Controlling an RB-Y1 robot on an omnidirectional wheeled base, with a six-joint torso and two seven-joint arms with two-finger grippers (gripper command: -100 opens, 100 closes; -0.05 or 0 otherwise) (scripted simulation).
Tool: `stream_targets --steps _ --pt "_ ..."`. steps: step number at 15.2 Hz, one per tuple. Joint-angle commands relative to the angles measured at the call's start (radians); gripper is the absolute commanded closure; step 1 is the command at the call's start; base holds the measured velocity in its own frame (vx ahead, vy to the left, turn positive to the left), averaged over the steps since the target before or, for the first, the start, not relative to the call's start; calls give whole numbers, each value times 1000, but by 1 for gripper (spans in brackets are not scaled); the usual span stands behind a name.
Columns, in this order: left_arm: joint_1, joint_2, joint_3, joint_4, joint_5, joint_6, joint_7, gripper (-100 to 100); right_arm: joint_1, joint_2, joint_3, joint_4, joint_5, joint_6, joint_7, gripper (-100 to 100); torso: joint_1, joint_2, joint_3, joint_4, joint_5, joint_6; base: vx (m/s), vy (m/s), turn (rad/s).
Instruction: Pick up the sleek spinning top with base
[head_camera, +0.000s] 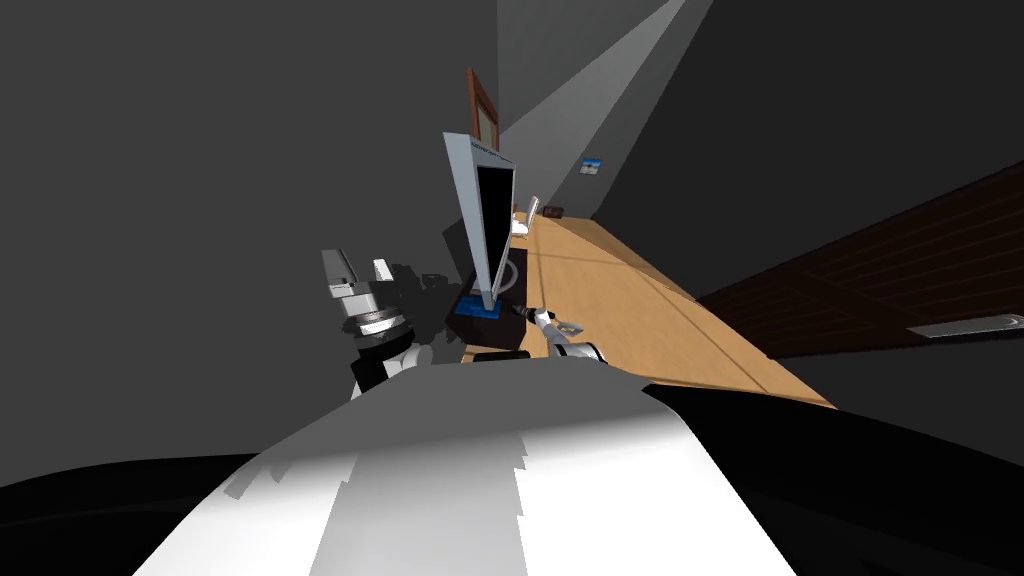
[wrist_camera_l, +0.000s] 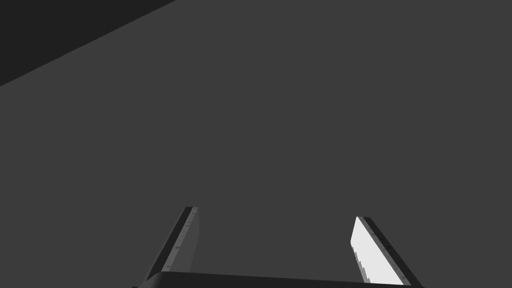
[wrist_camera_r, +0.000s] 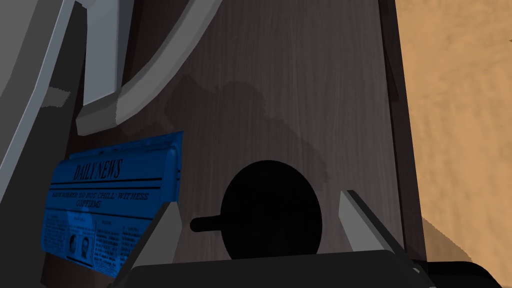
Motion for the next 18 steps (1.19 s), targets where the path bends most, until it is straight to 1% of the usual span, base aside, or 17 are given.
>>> stream_targets --steps 1,2,3,4,5,6,7,8,9,10,11,12,14,15,16,17,18 --pt "0 0 0 0 0 0 0 0 -10 18 -50 18 24 -18 19 -100 0 0 0 0 0 0 -30 -63 182" --pt "0 0 0 0 0 0 0 0 -10 18 -70 18 24 -18 19 -100 -1 0 0 0 0 0 -35 -74 212" --pt "0 0 0 0 0 0 0 0 -10 18 -72 18 24 -18 19 -100 -1 0 0 0 0 0 -21 -44 127" --pt "0 0 0 0 0 0 0 0 -13 33 -107 26 50 -31 28 -100 0 0 0 0 0 0 -28 -59 174" --pt "0 0 0 0 0 0 0 0 -13 33 -127 26 50 -31 28 -100 -1 0 0 0 0 0 -31 -65 187" --pt "0 0 0 0 0 0 0 0 -13 33 -128 26 50 -31 28 -100 -1 0 0 0 0 0 -18 -38 109" --pt "0 0 0 0 0 0 0 0 -17 47 -163 34 77 -45 37 -100 0 0 0 0 0 0 -30 -57 181" --pt "0 0 0 0 0 0 0 0 -17 47 -183 34 77 -45 37 -100 -1 0 0 0 0 0 -33 -68 202" --pt "0 0 0 0 0 0 0 0 -17 47 -183 34 77 -45 37 -100 -1 0 0 0 0 0 -20 -41 119" --pt "0 0 0 0 0 0 0 0 -21 62 -218 42 103 -59 45 -100 0 0 0 0 0 0 -26 -49 154" --pt "0 0 0 0 0 0 0 0 -21 62 -238 42 103 -59 45 -100 0 0 0 0 0 0 -31 -60 184" --pt "0 0 0 0 0 0 0 0 -25 77 -263 49 129 -72 54 -100 -1 0 0 0 0 0 -50 -83 303" --pt "0 0 0 0 0 0 0 0 -25 77 -293 49 129 -72 54 -100 -2 1 0 0 0 0 -33 -62 199" --pt "0 0 0 0 0 0 0 0 -29 92 -326 57 155 -86 63 -100 -1 0 0 0 0 0 -31 -44 181" --pt "0 0 0 0 0 0 0 0 -29 92 -346 57 155 -86 63 -100 0 0 0 0 0 0 -35 -52 206" --pt "0 0 0 0 0 0 0 0 -29 92 -348 57 155 -86 63 -100 -1 0 0 0 0 0 -18 -32 103" --pt "0 0 0 0 0 0 0 0 -30 90 -334 58 151 -84 62 -100 0 -1 0 0 0 0 -7 -14 23"
